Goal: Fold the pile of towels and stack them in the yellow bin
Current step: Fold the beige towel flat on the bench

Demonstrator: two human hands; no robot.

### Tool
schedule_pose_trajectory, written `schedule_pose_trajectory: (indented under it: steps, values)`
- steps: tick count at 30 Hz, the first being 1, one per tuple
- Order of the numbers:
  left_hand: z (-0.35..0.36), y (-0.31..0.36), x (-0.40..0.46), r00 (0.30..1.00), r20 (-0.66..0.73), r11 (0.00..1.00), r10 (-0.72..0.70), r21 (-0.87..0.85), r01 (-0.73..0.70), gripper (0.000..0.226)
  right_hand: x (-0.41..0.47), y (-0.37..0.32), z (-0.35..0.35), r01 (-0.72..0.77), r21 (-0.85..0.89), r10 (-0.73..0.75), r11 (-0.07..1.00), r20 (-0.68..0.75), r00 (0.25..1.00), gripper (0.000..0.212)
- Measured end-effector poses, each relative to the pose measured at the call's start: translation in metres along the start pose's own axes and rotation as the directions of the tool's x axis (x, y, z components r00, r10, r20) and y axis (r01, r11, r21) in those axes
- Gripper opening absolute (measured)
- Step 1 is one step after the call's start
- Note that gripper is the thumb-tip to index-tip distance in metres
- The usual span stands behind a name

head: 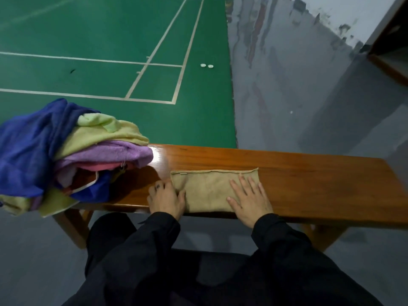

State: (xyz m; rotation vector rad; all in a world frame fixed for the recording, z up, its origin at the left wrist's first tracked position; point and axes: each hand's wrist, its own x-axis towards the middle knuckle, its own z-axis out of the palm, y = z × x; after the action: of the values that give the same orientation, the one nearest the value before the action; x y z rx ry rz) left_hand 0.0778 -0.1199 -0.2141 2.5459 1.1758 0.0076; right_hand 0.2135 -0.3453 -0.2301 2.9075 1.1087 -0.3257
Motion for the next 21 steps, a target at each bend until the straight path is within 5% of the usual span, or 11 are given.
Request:
schedule_pose_trajectory:
  steps: [3, 5, 7, 10, 14, 21]
  values:
    - [-0.012, 0.012, 0.009, 0.999, 0.038, 0.949, -0.015, -0.315, 0.026, 0.027, 0.008, 0.0, -0.01, 0.0, 0.159, 0.002, 0.987, -0.013, 1.0, 0.074]
    - [-0.025, 0.012, 0.02, 0.995, 0.061, 0.839, -0.08, -0.534, 0.101, 0.024, 0.006, 0.01, -0.01, -0.006, 0.437, 0.104, 0.9, -0.2, 0.974, 0.074]
    - [-0.037, 0.013, 0.029, 0.993, 0.033, 0.747, -0.117, -0.655, 0.11, 0.035, -0.001, 0.018, -0.006, 0.0, 0.7, 0.287, 0.714, -0.294, 0.912, 0.079]
    - [-0.052, 0.028, 0.031, 0.998, -0.012, 0.582, -0.06, -0.812, 0.026, 0.074, -0.005, 0.02, -0.005, 0.028, 0.839, 0.371, 0.544, -0.271, 0.888, 0.082]
    - [-0.053, 0.068, 0.019, 0.988, -0.121, 0.533, 0.094, -0.832, -0.153, 0.084, -0.001, 0.02, -0.008, 0.052, 0.883, 0.392, 0.466, -0.259, 0.883, 0.081]
    - [0.005, 0.155, -0.005, 0.889, -0.1, 0.743, 0.446, -0.513, -0.43, 0.072, 0.0, 0.026, -0.007, 0.091, 0.94, 0.434, 0.329, -0.236, 0.869, 0.077]
